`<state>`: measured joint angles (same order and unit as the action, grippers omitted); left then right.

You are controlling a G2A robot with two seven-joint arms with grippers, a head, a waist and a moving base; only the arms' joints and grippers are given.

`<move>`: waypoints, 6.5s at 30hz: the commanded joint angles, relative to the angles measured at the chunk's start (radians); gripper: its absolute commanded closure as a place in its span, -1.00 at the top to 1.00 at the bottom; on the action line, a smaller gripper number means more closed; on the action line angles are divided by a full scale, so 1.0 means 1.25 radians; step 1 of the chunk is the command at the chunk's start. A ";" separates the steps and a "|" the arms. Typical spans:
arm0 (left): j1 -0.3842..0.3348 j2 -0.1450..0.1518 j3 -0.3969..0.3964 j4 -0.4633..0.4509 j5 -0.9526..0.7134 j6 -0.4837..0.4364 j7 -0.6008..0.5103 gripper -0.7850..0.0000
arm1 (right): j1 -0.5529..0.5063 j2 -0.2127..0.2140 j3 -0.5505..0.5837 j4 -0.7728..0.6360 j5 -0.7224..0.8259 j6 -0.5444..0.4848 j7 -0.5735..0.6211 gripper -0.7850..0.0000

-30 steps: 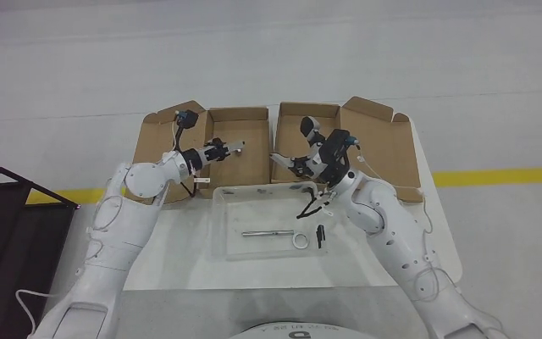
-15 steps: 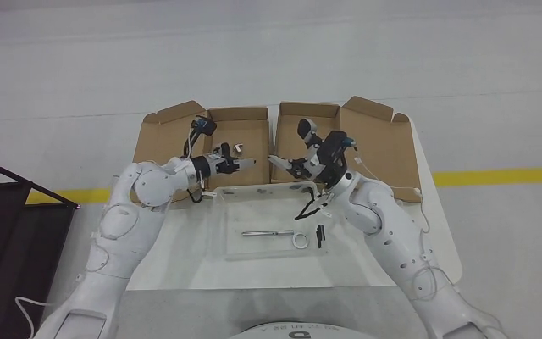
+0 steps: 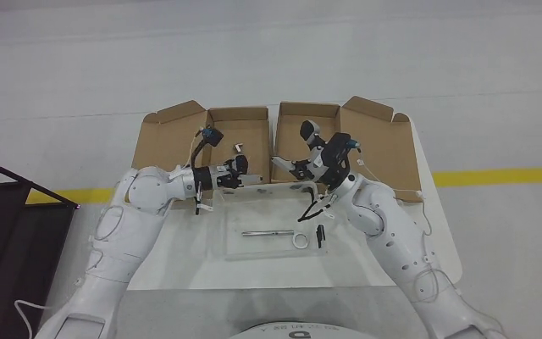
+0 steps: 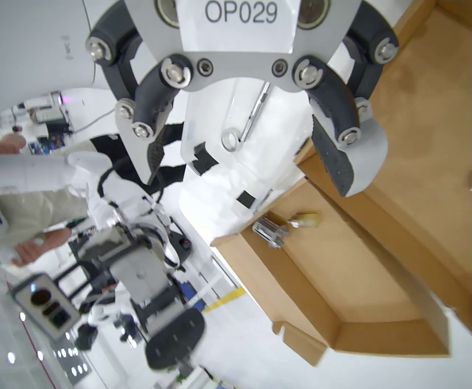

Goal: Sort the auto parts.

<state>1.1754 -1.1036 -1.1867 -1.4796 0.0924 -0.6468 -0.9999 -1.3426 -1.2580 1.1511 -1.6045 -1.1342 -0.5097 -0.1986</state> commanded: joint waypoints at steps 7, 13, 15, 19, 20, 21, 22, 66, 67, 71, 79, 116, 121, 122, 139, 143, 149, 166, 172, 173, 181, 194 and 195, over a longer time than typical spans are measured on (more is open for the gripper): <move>-0.016 0.038 0.075 -0.046 -0.051 -0.074 -0.065 1.00 | 0.000 0.000 0.000 0.000 0.000 0.000 0.000 1.00; -0.025 0.060 0.130 -0.057 0.104 -0.120 -0.019 0.53 | 0.000 0.000 0.000 0.000 0.000 0.000 0.000 1.00; -0.029 0.057 0.153 -0.058 0.151 -0.119 -0.011 0.47 | 0.000 0.000 0.000 0.000 0.000 0.000 0.000 1.00; -0.034 0.049 0.181 -0.057 0.212 -0.090 0.048 1.00 | 0.000 0.000 0.000 0.000 0.000 0.000 0.000 1.00; -0.034 0.049 0.181 -0.057 0.212 -0.090 0.048 1.00 | 0.000 0.000 0.000 0.000 0.000 0.000 0.000 1.00; -0.034 0.049 0.181 -0.057 0.212 -0.090 0.048 1.00 | 0.000 0.000 0.000 0.000 0.000 0.000 0.000 1.00; -0.034 0.049 0.181 -0.057 0.212 -0.090 0.048 1.00 | 0.000 0.000 0.000 0.000 0.000 0.000 0.000 1.00; -0.072 0.022 0.378 -0.094 0.669 0.061 -0.024 -0.12 | 0.000 0.000 0.000 0.000 0.000 0.000 0.000 1.00; -0.075 0.021 0.382 -0.091 0.670 0.061 -0.025 -0.13 | 0.000 0.000 0.000 0.000 0.000 0.000 0.000 1.00; -0.086 0.018 0.389 -0.080 0.680 0.065 -0.025 -0.20 | 0.000 0.000 0.000 0.000 0.000 0.000 0.000 1.00; -0.104 0.018 0.379 -0.058 0.669 0.050 -0.011 -0.95 | 0.000 0.000 0.000 0.000 0.000 0.000 0.000 1.00; -0.125 0.009 0.417 -0.024 0.708 0.080 -0.026 -0.60 | 0.000 0.000 0.000 0.000 0.000 0.000 0.000 1.00; -0.132 0.002 0.430 -0.017 0.721 0.090 -0.019 -1.00 | 0.000 0.000 0.000 0.000 0.000 0.000 0.000 1.00; -0.133 0.002 0.430 -0.018 0.721 0.091 -0.018 -1.00 | 0.000 0.000 0.000 0.000 0.000 0.000 0.000 1.00; -0.072 0.045 0.314 -0.144 0.686 0.062 -0.013 -1.00 | 0.000 0.000 0.000 0.000 0.000 0.000 0.000 1.00; -0.044 0.059 0.255 -0.154 0.633 0.063 0.023 -1.00 | 0.000 0.000 0.000 0.000 0.000 0.000 0.000 1.00; -0.016 0.082 0.139 -0.104 0.431 -0.021 0.087 -1.00 | 0.000 0.000 0.000 0.000 0.000 0.000 0.000 1.00; -0.073 0.064 0.252 -0.056 0.493 0.047 0.021 -1.00 | 0.000 0.000 0.000 0.000 0.000 0.000 0.000 1.00; -0.119 0.044 0.310 -0.005 0.515 0.055 0.017 -1.00 | 0.000 0.000 0.000 0.000 0.000 0.000 0.000 1.00; -0.125 0.042 0.316 0.002 0.513 0.053 0.014 -1.00 | 0.000 0.000 0.000 0.000 0.000 0.000 0.000 1.00; -0.149 0.034 0.344 0.018 0.506 0.044 -0.008 -1.00 | 0.000 0.000 0.000 0.000 0.000 0.000 0.000 1.00; -0.166 0.029 0.383 0.014 0.396 -0.034 -0.080 -0.18 | 0.000 0.000 0.000 0.000 0.000 0.000 0.000 1.00; -0.168 0.029 0.386 0.015 0.391 -0.037 -0.082 -0.15 | 0.000 0.000 0.000 0.000 0.000 0.000 0.000 1.00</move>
<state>0.9681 -1.0673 -0.7081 -1.4627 0.5890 -0.6888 -1.0995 -1.3426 -1.2580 1.1511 -1.6045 -1.1342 -0.5097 -0.1986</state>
